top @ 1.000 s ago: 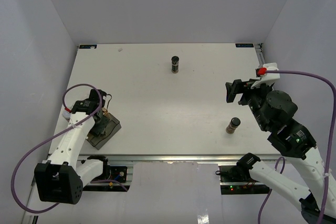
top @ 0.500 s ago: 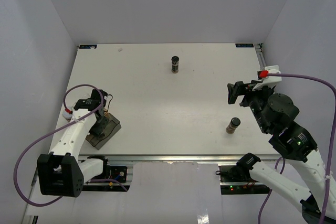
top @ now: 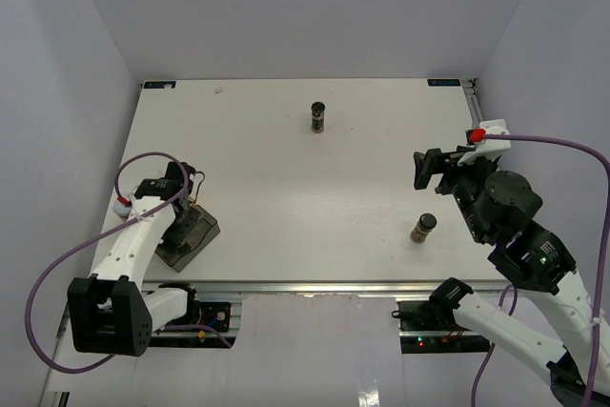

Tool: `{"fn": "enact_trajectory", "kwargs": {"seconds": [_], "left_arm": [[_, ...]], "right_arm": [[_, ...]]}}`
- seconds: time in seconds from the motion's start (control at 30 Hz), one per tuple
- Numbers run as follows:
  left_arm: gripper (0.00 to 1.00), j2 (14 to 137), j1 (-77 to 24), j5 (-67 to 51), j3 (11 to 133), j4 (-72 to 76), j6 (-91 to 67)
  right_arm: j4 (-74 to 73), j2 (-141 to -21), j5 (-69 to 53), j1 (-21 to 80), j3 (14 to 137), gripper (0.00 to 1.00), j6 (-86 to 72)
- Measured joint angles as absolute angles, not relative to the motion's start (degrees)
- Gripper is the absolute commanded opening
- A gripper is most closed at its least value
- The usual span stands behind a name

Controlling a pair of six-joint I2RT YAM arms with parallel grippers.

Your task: Organize the condiment bottles

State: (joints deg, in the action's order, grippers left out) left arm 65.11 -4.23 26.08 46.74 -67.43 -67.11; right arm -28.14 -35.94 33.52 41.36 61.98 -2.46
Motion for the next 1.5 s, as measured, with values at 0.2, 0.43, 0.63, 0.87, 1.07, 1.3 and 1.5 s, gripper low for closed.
{"fn": "enact_trajectory", "kwargs": {"seconds": [0.2,0.43,0.63,0.87,1.07,1.3,1.5], "left_arm": [[0.91,64.0,-4.2,26.2,53.5,-71.8,-66.3],[0.98,63.9,-4.2,27.2,67.1,-75.2,-64.2],[0.98,64.6,-4.2,25.4,73.5,-76.4,-62.7],[0.96,67.8,-4.1,12.3,76.2,-65.0,-46.2],[0.96,81.7,-10.0,1.6,88.1,-56.3,-35.7],[0.92,107.7,-22.1,0.6,106.7,-48.4,-26.8],[0.91,123.0,-25.1,-0.1,117.2,-46.2,-19.8]], "right_arm": [[-28.1,-35.9,34.2,41.4,62.0,0.91,-2.4],[-28.1,-35.9,34.4,41.5,62.0,0.91,-2.4],[-28.1,-36.0,34.6,41.5,61.7,0.9,-2.4],[-28.2,-38.2,34.5,41.5,61.6,0.9,-3.0],[-28.1,-38.6,34.3,41.5,60.9,0.9,-2.9],[-27.0,-37.8,34.0,41.5,59.9,0.9,-2.7],[-25.9,-37.4,33.9,41.6,58.2,0.9,-2.4]]}}
